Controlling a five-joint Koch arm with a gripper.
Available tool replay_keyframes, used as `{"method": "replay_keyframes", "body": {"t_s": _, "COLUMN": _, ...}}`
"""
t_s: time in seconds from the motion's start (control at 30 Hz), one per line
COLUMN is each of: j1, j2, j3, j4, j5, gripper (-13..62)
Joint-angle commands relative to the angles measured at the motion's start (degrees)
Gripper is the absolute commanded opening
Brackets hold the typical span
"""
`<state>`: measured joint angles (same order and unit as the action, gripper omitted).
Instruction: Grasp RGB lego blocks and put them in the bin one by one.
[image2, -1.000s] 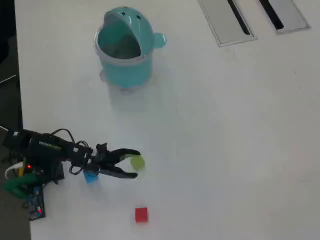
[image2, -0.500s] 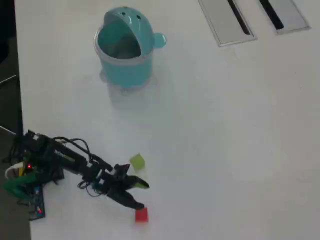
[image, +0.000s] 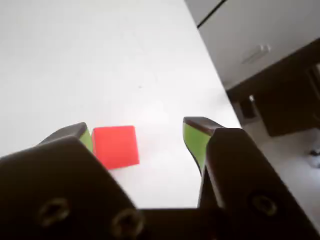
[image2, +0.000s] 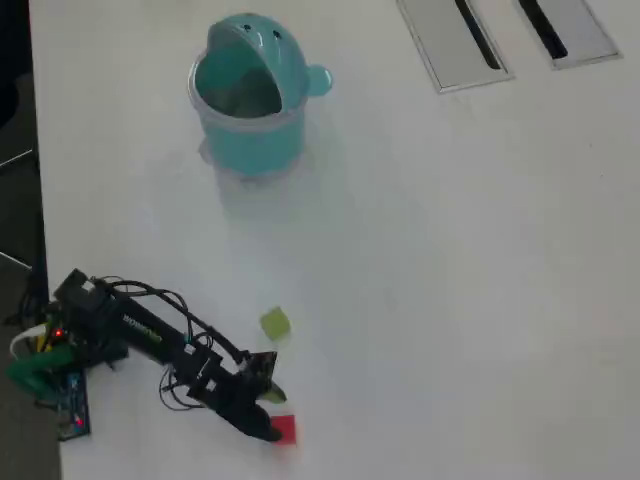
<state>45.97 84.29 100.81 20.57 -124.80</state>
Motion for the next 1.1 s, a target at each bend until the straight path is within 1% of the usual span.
{"method": "replay_keyframes", "body": {"t_s": 0.0, "j1": 0.0, "j2": -0.53, "j3": -4.22, "j4": -0.09, "j5": -1.49, "gripper": 33.0}}
{"method": "replay_keyframes", "body": {"t_s": 0.17, "j1": -0.35, "j2": -6.24, "j3": -7.47, "j4": 0.79, "j5": -3.16, "gripper": 33.0}}
{"method": "replay_keyframes", "body": {"t_s": 0.3, "j1": 0.44, "j2": -13.54, "j3": -13.97, "j4": 3.08, "j5": -4.66, "gripper": 33.0}}
{"method": "replay_keyframes", "body": {"t_s": 0.43, "j1": 1.67, "j2": -18.28, "j3": -18.02, "j4": 4.75, "j5": -6.15, "gripper": 33.0}}
{"method": "replay_keyframes", "body": {"t_s": 0.7, "j1": 3.96, "j2": -21.71, "j3": -22.94, "j4": 10.02, "j5": -7.91, "gripper": 32.8}}
{"method": "replay_keyframes", "body": {"t_s": 0.9, "j1": 4.75, "j2": -24.35, "j3": -24.79, "j4": 13.54, "j5": -4.13, "gripper": 28.7}}
{"method": "replay_keyframes", "body": {"t_s": 0.97, "j1": 4.66, "j2": -24.52, "j3": -25.4, "j4": 15.29, "j5": -2.46, "gripper": 25.4}}
{"method": "replay_keyframes", "body": {"t_s": 1.03, "j1": 4.66, "j2": -24.7, "j3": -26.54, "j4": 16.35, "j5": 0.09, "gripper": 19.7}}
{"method": "replay_keyframes", "body": {"t_s": 1.07, "j1": 4.66, "j2": -24.7, "j3": -26.72, "j4": 16.96, "j5": 0.26, "gripper": 18.3}}
